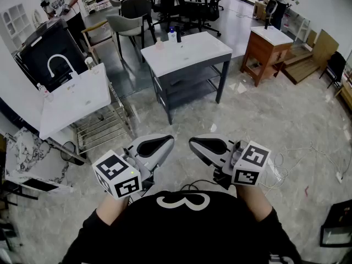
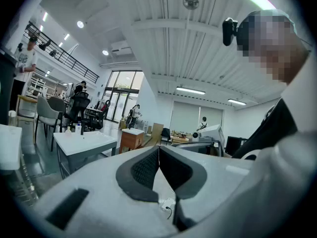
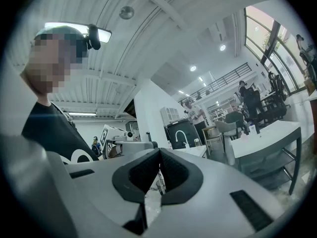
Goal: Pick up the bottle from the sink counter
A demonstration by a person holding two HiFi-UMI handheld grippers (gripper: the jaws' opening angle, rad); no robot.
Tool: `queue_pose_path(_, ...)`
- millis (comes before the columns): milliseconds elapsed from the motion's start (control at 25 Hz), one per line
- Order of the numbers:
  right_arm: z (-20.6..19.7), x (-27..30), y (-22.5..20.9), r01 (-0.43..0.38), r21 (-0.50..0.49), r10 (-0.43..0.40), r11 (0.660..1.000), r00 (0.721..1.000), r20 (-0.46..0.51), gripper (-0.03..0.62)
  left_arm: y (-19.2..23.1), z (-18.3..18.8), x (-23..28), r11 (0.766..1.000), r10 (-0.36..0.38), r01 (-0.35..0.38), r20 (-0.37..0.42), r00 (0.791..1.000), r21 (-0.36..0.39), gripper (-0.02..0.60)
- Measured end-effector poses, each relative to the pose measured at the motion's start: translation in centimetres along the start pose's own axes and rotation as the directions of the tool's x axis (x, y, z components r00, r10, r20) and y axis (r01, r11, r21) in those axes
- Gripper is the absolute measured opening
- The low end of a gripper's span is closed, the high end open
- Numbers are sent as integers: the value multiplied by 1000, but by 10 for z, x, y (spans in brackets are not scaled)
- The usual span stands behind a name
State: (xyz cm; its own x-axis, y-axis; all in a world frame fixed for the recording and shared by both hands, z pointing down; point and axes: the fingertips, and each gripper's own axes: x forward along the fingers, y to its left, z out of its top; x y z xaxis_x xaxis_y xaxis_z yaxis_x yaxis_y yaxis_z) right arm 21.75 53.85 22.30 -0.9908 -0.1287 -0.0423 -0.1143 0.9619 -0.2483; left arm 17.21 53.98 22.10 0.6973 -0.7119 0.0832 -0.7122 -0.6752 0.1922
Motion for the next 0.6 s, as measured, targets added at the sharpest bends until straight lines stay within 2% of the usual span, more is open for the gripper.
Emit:
queue_pose_path(200,0,-5,-1,-5,-8,5,1000,1000,4,14,-8,-4,6,999,7,-6,-22,1000,47,17)
queue_pose_path(480,-6,-1,-7,-10,25,10,1000,1000,1,14,-4,-10,3,1000,0,0,-24,1000,3,15)
queue_pose_path(600,-9,1,-8,-18,33,18,999,1000,6,14,-2,-10,3,1000,8,-8,-23,1000,11,15)
